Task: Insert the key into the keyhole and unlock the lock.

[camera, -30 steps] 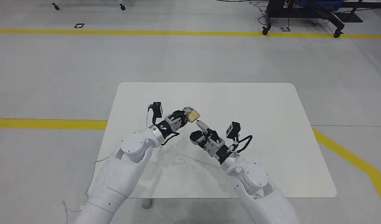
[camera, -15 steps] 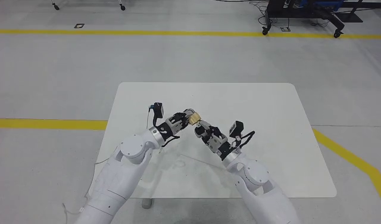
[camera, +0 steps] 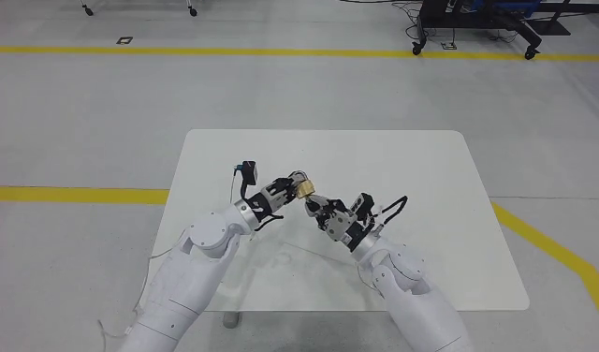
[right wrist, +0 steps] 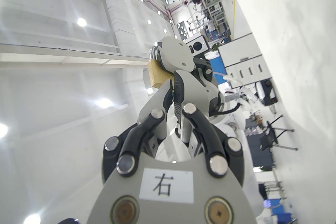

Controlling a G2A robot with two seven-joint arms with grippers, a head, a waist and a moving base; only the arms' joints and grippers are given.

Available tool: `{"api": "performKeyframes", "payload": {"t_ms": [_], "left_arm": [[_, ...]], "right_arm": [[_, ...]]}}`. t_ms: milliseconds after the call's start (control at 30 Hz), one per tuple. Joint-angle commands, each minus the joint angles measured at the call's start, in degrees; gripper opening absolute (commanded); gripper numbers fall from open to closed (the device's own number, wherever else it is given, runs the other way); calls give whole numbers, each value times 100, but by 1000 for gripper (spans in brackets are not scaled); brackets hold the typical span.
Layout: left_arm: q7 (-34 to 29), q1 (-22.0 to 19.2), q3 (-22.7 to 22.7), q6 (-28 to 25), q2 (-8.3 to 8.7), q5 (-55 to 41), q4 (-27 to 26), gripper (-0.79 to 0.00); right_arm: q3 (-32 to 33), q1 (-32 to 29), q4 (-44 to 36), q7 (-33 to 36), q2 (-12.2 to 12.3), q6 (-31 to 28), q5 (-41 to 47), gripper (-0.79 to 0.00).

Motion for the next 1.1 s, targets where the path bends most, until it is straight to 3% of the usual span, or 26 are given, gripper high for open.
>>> {"api": "performKeyframes", "payload": {"t_ms": [0, 100, 133, 167, 200, 433, 633, 733, 800, 1000, 1067], "left_arm": [[23, 16, -3, -40, -1, 13, -11, -785], [42, 35, -13, -87, -2, 3, -24, -785], [49, 43, -19, -101, -3, -5, -27, -785], [59, 50, -25, -122, -4, -14, -33, -785], [67, 58, -30, -135, -4, -24, -36, -785], [38, 77, -73, -114, -7, -150, -35, -785], [27, 12, -57, 86, -8, -86, 18, -785], [-11, -126, 135, 507, 0, 507, 62, -785], [-34, -294, 392, 1060, -3, 1144, 97, -785], [-379, -898, 1316, 2656, -78, 2840, 220, -785], [-473, -1040, 1531, 2929, -118, 3103, 286, -785]], "right_arm": [[108, 76, 192, 331, 7, 174, 486, -785], [122, 115, 297, 484, 8, 282, 695, -785], [125, 127, 312, 477, 10, 298, 695, -653], [121, 133, 314, 459, 13, 326, 684, -446], [118, 136, 305, 452, 16, 352, 681, -22], [243, -194, -208, 61, 74, -134, 57, 0], [668, -1279, -1367, -503, 213, -1469, -1748, 0], [945, -1885, -1827, -846, 261, -1947, -2321, 0], [1086, -2171, -2021, -1045, 276, -2154, -2504, 0], [1086, -2171, -2021, -1045, 276, -2154, -2504, 0], [1086, -2171, -2021, -1045, 276, -2154, -2504, 0]]}}
